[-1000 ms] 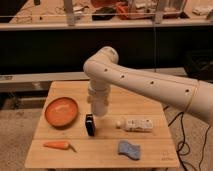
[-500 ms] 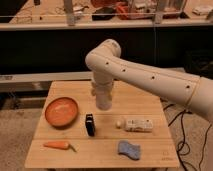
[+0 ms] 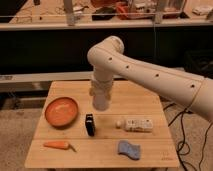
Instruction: Place the ceramic cup over the eraser
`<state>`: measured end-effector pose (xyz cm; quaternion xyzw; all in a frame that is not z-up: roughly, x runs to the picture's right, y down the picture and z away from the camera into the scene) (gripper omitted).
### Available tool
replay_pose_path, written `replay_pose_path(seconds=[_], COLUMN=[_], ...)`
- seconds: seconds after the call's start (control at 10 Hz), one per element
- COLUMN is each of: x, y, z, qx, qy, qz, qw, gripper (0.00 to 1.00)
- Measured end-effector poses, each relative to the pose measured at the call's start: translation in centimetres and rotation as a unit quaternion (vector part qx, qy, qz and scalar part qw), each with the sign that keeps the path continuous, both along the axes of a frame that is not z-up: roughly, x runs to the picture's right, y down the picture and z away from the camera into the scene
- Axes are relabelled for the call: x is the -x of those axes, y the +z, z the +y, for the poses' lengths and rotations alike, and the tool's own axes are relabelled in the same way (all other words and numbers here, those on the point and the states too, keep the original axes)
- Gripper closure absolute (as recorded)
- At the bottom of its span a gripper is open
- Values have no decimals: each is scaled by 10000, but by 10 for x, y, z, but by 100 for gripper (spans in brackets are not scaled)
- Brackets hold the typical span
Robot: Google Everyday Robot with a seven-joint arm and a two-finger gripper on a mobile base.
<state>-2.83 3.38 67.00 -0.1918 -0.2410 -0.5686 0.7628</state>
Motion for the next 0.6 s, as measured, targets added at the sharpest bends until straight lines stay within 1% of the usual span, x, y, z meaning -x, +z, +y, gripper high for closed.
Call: replay_pose_path(seconds=[0.1, 0.2, 0.3, 0.5, 0.6], x=[0, 0, 3, 7, 10], y=[-3, -7, -14, -31, -41], z=[0, 0, 0, -1, 0], qx=[10, 25, 12, -83, -152], qy=[-5, 15, 36, 26, -5], qz=[-49, -156, -349, -634, -802], qw=[10000, 9999, 9994, 9979, 9967], gripper=[99, 99, 99, 99, 99])
